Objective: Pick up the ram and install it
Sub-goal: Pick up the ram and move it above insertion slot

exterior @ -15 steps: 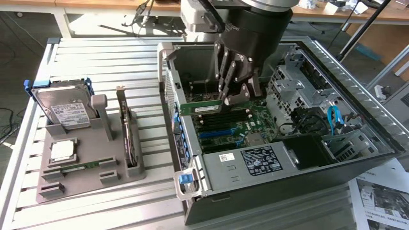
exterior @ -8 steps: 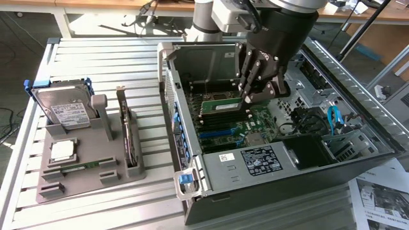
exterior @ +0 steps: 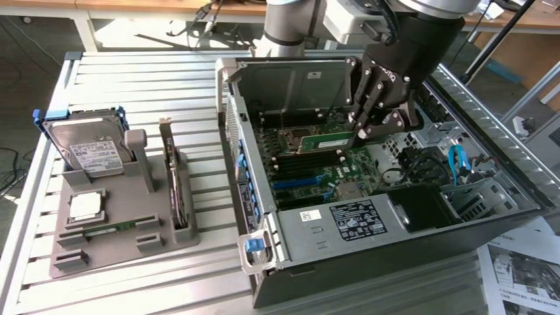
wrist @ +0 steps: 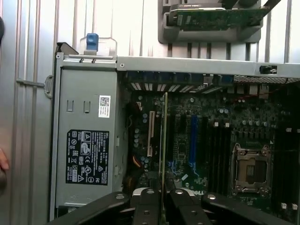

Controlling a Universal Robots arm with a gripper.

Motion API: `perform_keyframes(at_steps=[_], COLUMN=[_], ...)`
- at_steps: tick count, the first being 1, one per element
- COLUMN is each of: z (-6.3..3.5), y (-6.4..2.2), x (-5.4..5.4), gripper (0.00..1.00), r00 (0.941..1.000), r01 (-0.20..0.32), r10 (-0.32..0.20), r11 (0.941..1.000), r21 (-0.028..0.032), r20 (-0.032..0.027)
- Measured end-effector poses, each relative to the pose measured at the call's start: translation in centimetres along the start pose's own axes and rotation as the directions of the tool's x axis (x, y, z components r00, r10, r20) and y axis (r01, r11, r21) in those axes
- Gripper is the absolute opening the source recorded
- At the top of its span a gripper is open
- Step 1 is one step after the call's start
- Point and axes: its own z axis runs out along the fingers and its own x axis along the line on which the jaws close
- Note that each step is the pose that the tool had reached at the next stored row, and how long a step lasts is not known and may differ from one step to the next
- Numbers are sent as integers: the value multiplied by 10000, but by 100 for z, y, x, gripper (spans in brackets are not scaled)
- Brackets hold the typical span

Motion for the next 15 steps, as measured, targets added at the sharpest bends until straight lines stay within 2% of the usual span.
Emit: perform_keyframes(at_steps=[5,7,11,15], z=[-6,-9,-15,-19], y=[-166,-278,-428,-528], x=[8,14,21,26], gripper=[15,15,15,15], r00=[10000,10000,10000,10000], r01=[0,1,1,0], r10=[0,-1,-1,0], r11=[10000,10000,10000,10000], r21=[0,-1,-2,-1], r20=[0,0,0,-1])
